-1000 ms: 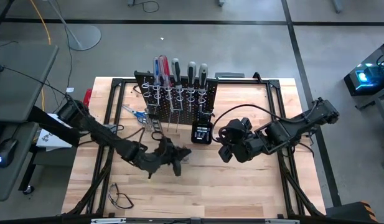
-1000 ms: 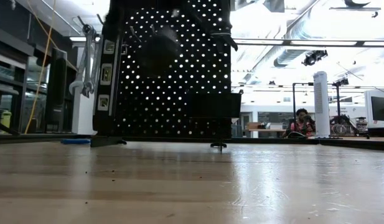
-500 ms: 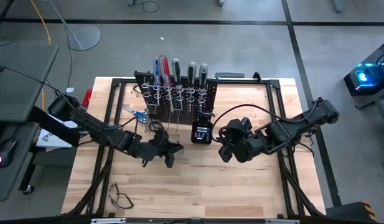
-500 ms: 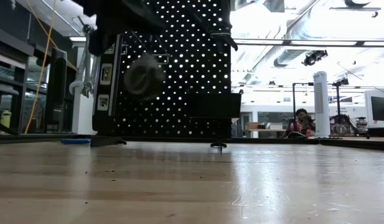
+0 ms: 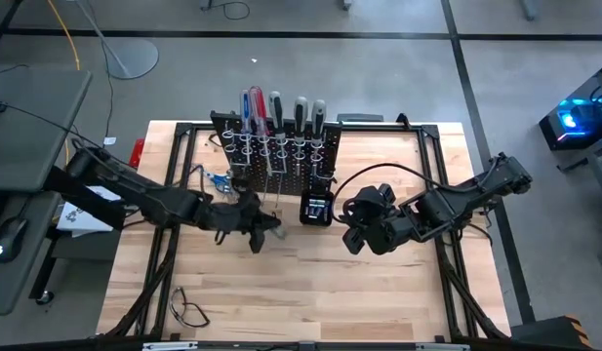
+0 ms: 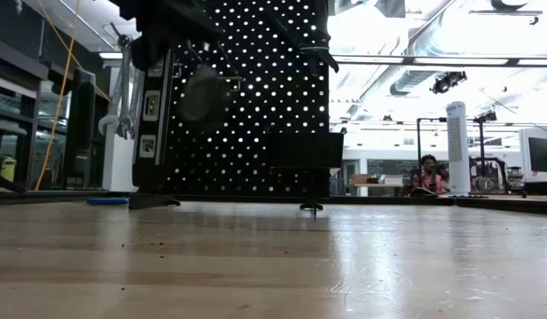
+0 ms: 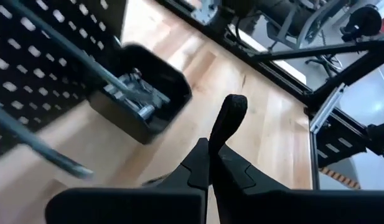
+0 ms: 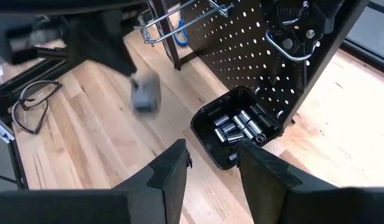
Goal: Hang tools onto peg board
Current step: Hang the gray tape measure on the pegboard
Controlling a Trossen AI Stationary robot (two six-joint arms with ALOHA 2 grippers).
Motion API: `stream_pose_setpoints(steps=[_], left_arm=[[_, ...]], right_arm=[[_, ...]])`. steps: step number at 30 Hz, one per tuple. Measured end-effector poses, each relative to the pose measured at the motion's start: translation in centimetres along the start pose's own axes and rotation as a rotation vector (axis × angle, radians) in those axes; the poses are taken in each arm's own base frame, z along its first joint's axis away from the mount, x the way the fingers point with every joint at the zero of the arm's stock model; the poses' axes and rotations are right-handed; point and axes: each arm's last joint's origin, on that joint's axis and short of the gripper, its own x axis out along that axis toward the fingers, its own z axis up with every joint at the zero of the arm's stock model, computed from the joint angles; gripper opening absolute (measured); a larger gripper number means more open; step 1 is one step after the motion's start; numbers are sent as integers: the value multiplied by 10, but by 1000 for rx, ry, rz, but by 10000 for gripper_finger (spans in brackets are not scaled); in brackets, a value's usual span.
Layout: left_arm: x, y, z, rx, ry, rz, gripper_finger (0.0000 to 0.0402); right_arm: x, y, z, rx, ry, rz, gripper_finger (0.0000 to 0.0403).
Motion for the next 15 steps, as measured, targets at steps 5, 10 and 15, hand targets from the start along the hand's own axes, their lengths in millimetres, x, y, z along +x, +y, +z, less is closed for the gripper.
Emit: stream_pose_setpoints(steps=[5,10,15], left_arm=[[-8,11,11,4,15,7,0],[-5,13,12,43,67,-59,0],[-6,9,18,107,37,-130,0]], right_arm=[[0,0,1,-1,-12,-9,133],[0,-1,1,3,-14,-11,133],[0,-1,1,3,-16,-12,133]])
